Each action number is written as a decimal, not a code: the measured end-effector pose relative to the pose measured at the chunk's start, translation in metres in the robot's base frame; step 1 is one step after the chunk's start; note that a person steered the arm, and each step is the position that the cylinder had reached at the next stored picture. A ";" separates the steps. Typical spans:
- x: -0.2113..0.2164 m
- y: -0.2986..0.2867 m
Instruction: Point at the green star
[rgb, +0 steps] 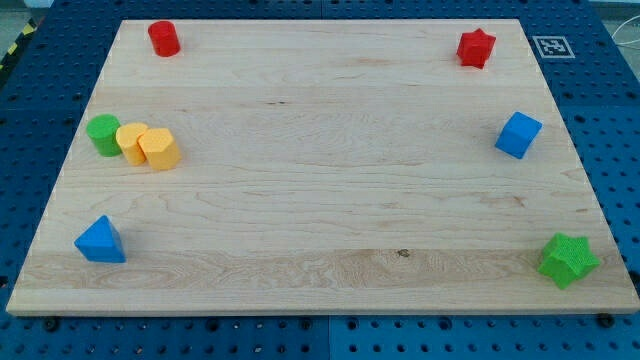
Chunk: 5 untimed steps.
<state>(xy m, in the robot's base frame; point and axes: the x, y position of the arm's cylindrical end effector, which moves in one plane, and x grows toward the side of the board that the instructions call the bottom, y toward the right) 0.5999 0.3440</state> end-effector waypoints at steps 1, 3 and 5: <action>0.017 -0.006; 0.005 -0.036; -0.035 -0.072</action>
